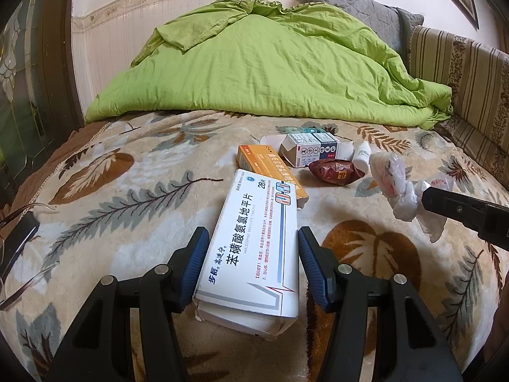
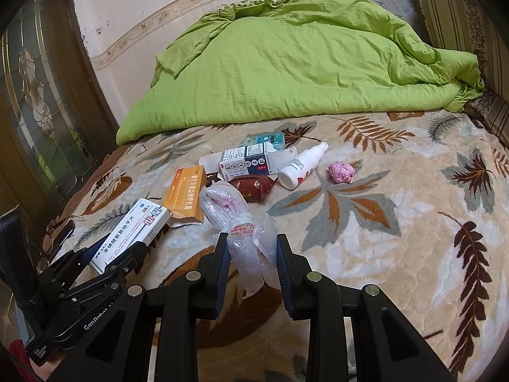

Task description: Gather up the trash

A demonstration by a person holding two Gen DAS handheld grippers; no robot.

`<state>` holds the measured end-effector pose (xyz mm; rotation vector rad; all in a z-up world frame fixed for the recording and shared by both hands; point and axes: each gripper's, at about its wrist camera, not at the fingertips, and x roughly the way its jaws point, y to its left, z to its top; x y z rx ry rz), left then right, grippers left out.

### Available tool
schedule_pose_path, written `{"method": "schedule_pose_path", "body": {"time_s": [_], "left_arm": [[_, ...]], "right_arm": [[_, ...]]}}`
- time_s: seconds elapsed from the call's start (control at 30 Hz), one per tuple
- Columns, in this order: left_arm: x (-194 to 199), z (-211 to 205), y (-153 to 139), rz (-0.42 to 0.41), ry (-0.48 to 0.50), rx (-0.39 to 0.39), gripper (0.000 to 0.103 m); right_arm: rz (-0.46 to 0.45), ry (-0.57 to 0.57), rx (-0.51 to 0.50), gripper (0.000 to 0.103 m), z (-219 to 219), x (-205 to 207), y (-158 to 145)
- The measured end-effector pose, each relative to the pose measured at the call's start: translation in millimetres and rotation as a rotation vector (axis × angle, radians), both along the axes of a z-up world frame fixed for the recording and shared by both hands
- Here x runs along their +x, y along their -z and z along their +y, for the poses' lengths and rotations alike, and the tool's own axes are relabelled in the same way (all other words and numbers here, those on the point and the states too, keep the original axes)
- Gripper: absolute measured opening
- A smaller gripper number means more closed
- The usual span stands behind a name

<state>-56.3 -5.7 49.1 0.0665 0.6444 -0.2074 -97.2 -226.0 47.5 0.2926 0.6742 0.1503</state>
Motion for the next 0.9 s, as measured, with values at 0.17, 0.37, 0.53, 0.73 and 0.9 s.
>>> {"method": "schedule_pose_path", "body": {"time_s": [0.17,0.37,0.53,0.73,0.9], "left_arm": [[1,1,1,0.0,0.002,0.0,0.057],[-1,2,-2,0.001,0.031,-0.041,0.056],[-20,-8,-17,-0.019,0.118,-0.075,0.057],[-59,-52,-40,-0.008,0.313,-0.117,0.056],[-102,-112,-63,0.006,0.539,-0.156,0.057]], "right_arm": [[-0.001,0.0,0.0,0.03,0,0,0],[-0.006,0.019,0.059,0.03,-9,-5,-4],[-0.05,0.08,0.156,0.03,-39,-40,-25],[-0.084,0.178,0.176,0.03,-93,-117,-51],[-0.049,0.352,0.143,0.03,-156,-202,-54]]}}
